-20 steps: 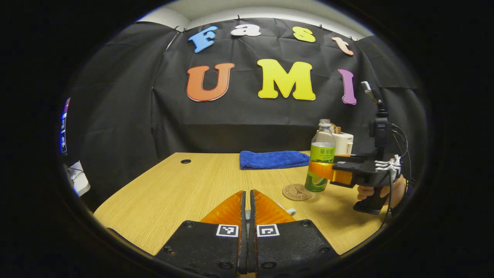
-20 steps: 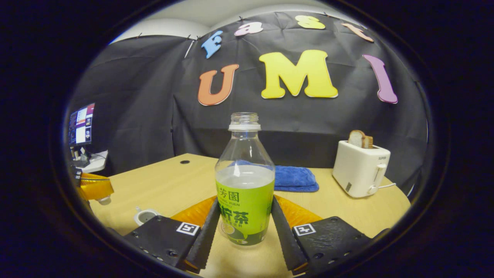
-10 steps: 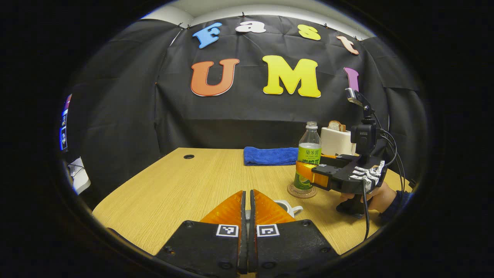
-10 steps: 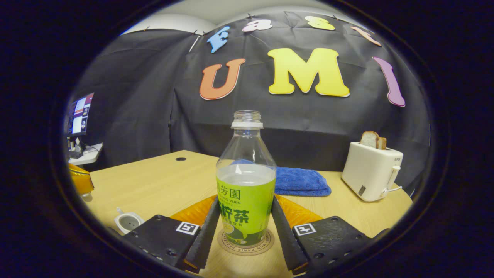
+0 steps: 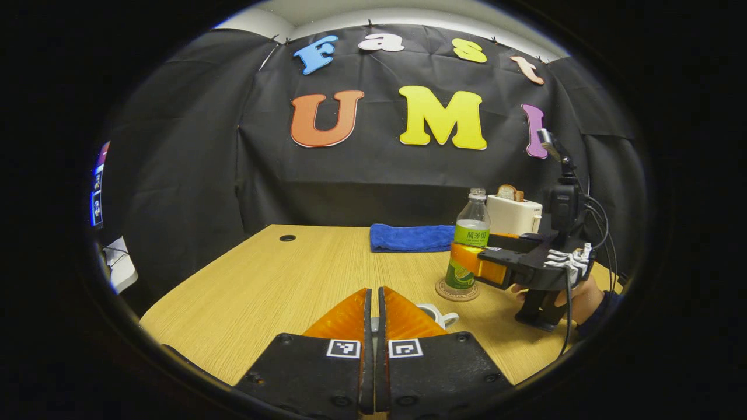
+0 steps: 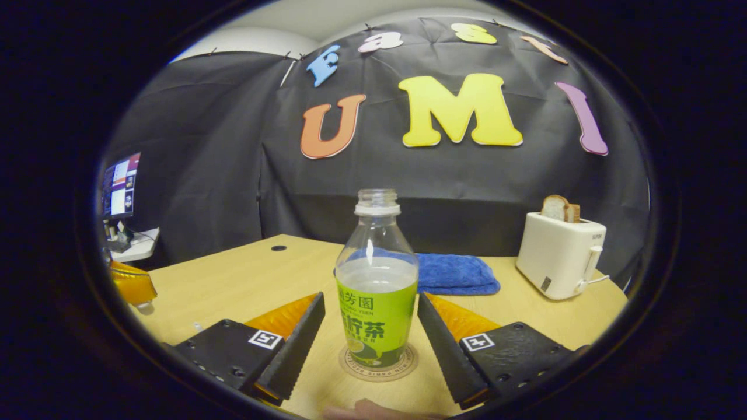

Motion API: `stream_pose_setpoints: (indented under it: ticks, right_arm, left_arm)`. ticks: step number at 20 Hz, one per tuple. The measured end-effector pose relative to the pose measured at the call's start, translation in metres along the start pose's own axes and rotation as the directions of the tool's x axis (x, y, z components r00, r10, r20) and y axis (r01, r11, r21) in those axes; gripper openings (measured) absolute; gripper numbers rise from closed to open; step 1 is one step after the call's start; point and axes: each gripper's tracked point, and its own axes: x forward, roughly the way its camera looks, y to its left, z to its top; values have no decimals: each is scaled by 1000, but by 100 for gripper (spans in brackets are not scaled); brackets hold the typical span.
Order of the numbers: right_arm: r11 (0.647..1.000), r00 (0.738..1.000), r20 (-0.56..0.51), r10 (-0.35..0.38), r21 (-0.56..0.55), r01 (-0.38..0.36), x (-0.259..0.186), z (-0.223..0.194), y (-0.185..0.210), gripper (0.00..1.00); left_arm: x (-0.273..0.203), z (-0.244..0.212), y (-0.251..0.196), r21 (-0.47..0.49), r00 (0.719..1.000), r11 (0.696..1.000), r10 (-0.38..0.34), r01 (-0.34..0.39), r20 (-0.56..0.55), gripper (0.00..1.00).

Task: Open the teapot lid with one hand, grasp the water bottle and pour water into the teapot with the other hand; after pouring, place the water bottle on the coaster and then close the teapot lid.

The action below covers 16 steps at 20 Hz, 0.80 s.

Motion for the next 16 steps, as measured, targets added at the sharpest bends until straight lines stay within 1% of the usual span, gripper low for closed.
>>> stream_pose_setpoints:
  ticks: [1,2,3,5,6,7,9,10,11,12,13,14,16]
  right_arm:
    - [1000,1000,9,-5,13,5,-7,3,-4,95]
    - [1000,1000,21,-9,25,9,-16,7,-7,98]
    - [999,999,33,-18,35,17,-27,10,-11,95]
    - [998,998,39,-57,39,55,-50,9,-24,95]
    - [997,997,43,-64,36,62,-63,9,-28,95]
    - [998,997,58,-44,41,42,-77,9,-25,95]
    - [996,996,86,1,85,-8,-106,7,-23,94]
    - [996,996,85,8,93,-16,-119,4,-25,94]
    - [995,995,97,1,100,-11,-131,4,-31,94]
    - [996,995,101,-26,91,16,-142,4,-41,94]
    - [996,992,108,-64,65,57,-153,2,-52,94]
    - [996,989,122,-89,41,84,-162,3,-60,93]
    - [998,987,146,-60,11,59,-177,4,-62,95]
  left_arm:
    - [0,0,0,-2,1000,1000,0,0,2,4]
    - [-1,1,-1,-4,1000,1000,-1,1,3,3]
    - [-2,1,-2,-5,1000,1000,-2,2,4,3]
    - [-2,1,-3,-16,1000,1000,4,-4,6,4]
    - [-1,2,-7,-27,1000,1000,0,1,9,4]
    - [-2,3,-13,-35,1000,999,-16,17,14,4]
    - [-3,3,-29,-32,999,998,-49,50,11,4]
    - [-4,1,-37,-28,998,997,-68,68,8,4]
    - [-6,4,-44,-31,996,996,-86,86,16,4]
    - [-6,2,-54,-35,994,993,-111,111,18,4]
    - [-5,0,-59,-41,993,992,-119,120,14,4]
    - [-2,0,-60,-46,994,993,-108,108,13,4]
    - [2,4,-58,-50,998,996,-66,67,23,4]
